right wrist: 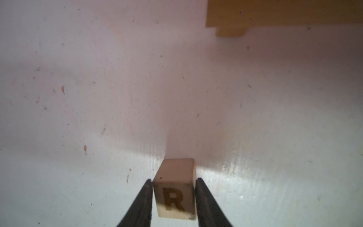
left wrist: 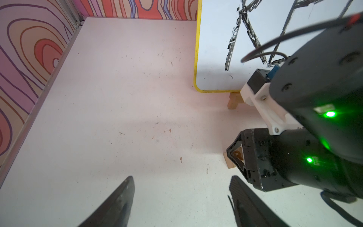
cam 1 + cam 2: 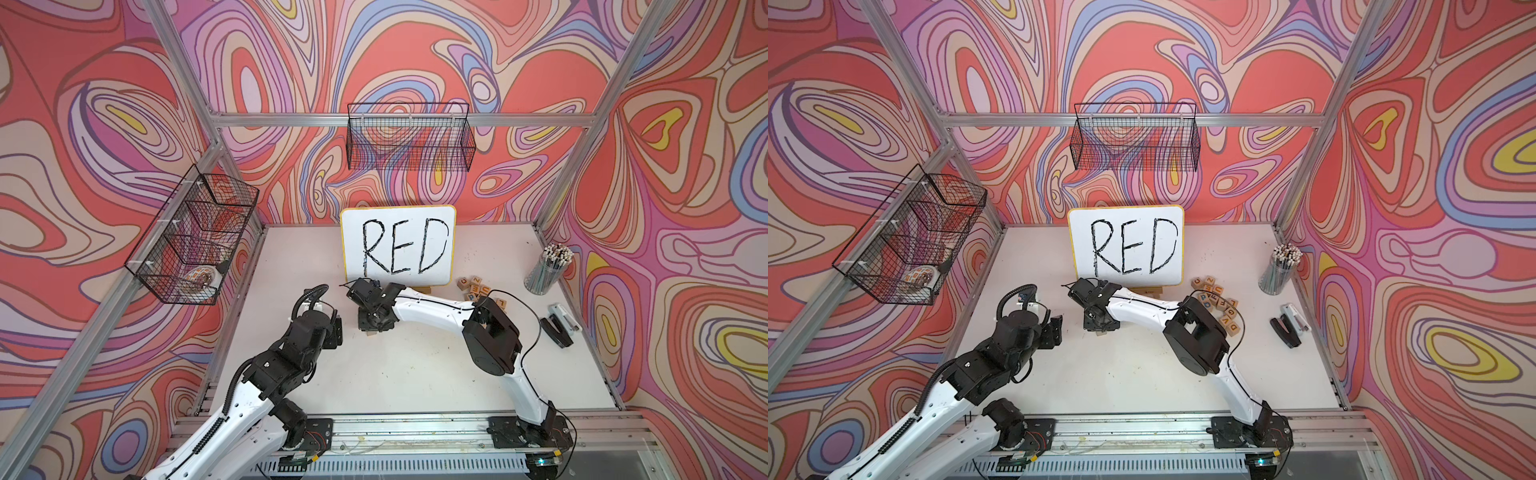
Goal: Assemble the uppercase word "red" with letter blocks
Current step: Place the letter block at the center of the board.
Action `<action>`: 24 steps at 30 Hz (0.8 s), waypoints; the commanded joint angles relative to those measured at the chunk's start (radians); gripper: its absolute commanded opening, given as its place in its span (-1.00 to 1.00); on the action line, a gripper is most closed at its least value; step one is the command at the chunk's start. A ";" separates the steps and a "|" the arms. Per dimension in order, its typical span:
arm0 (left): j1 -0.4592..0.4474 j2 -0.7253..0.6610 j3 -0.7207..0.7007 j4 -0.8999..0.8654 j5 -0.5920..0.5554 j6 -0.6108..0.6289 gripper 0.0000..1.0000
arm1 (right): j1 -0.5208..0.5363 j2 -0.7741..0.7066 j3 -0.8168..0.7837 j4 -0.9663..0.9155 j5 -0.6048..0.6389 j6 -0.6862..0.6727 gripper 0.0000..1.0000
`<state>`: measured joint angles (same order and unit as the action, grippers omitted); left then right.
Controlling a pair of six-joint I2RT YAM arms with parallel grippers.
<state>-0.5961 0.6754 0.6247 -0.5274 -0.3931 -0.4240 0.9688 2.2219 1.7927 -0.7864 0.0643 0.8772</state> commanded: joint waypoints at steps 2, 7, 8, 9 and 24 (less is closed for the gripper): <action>-0.004 -0.009 -0.010 0.003 0.000 -0.025 0.58 | -0.004 -0.002 -0.021 0.003 0.011 0.019 -0.33; -0.004 -0.011 -0.011 0.001 0.005 -0.025 0.58 | -0.004 -0.002 -0.021 -0.005 0.021 0.026 -0.38; -0.004 -0.011 -0.011 0.001 0.005 -0.027 0.58 | -0.004 -0.002 -0.021 -0.007 0.023 0.029 -0.39; -0.004 -0.010 -0.011 0.003 0.008 -0.027 0.58 | -0.005 -0.002 -0.022 -0.007 0.024 0.031 -0.39; -0.004 -0.023 -0.002 -0.031 0.085 -0.049 0.58 | -0.012 -0.012 -0.036 -0.007 0.048 0.065 -0.41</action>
<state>-0.5961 0.6624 0.6243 -0.5289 -0.3370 -0.4431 0.9676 2.2200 1.7863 -0.7746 0.0788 0.9230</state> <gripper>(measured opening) 0.789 0.322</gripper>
